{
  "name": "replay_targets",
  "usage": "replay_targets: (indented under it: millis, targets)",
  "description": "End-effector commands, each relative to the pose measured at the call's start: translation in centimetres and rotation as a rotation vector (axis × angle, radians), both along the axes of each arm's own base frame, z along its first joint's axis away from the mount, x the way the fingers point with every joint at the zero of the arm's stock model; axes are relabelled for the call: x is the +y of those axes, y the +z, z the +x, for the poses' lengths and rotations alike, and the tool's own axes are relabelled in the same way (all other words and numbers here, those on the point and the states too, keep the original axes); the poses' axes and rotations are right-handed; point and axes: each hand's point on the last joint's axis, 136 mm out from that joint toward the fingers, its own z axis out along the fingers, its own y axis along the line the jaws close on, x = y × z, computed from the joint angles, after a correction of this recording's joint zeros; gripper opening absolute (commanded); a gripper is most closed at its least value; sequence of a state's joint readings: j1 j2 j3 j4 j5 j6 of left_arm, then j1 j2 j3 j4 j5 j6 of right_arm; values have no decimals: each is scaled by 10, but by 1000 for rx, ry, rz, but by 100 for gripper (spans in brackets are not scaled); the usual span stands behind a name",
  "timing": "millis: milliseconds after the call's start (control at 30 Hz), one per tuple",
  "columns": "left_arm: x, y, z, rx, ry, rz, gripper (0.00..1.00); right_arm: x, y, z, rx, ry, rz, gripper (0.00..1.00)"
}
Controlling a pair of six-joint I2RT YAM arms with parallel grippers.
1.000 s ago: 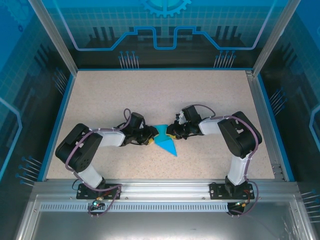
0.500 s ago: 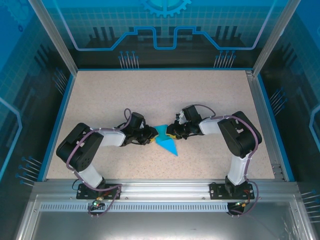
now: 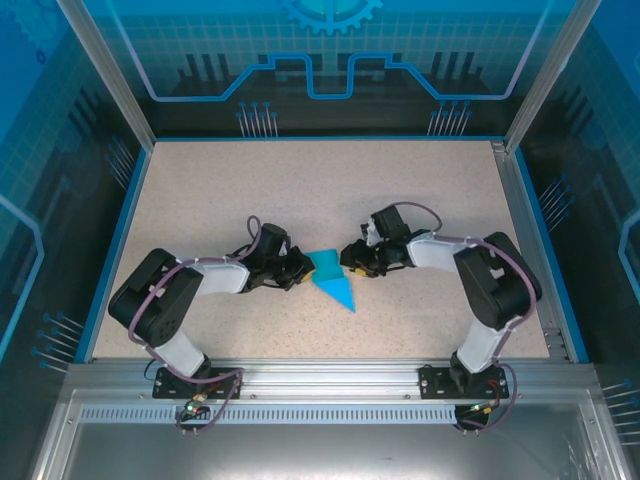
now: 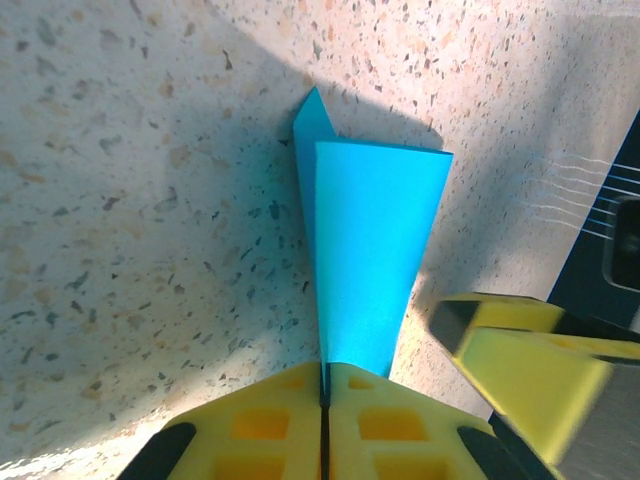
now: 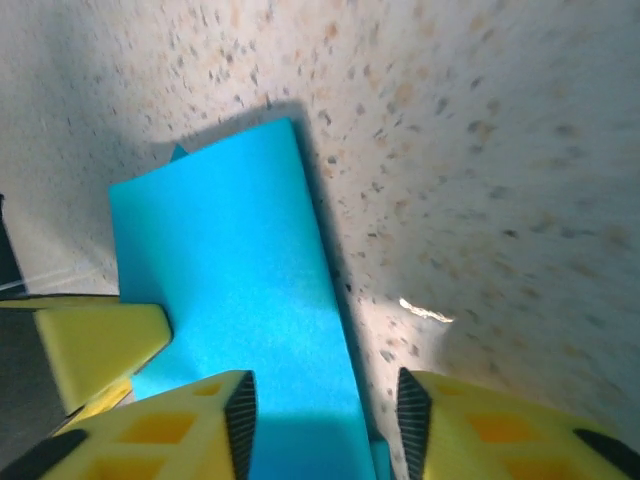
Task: Fold a paper plane with a square sheet of paper (pick it up from the middle)
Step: Fold the wing for the fifth time at the center of the table.
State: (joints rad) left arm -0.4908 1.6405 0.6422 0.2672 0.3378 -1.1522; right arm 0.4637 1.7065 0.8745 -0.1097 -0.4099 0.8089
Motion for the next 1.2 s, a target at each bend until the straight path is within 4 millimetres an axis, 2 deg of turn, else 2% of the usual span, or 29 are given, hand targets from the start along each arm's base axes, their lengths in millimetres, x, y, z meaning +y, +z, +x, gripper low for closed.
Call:
replay_targets:
  millis: [0,167,267,433,500,633,767,833,1000,1167]
  targets:
    - [-1,9,3,-20,-7,2,10,-25,19,-5,-103,8,-101,53]
    - [-1,10,3,-20,-9,2,10,-32,47,-11,-258,29,-97,54]
    - [-2,10,2,-17,-12,3,10,-24,64,-17,-401,90,-64,54]
    - [-1,10,1,-17,-13,6,10,-17,82,-31,-662,170,-165,56]
    - [-1,10,1,-15,-13,8,10,-17,84,-34,-702,182,-210,57]
    - [-2,10,2,-15,-14,5,10,-30,77,-31,-621,153,-312,59]
    - [-3,13,5,-28,-21,8,10,-45,70,-26,-478,40,-400,60]
    - [-3,12,6,-30,-24,8,10,-46,69,-25,-424,-7,-403,60]
    - [-7,7,4,-10,-39,-4,10,-42,81,-25,-391,-75,-373,62]
    - [-9,6,1,8,-56,-10,10,-51,87,-29,-376,-114,-383,65]
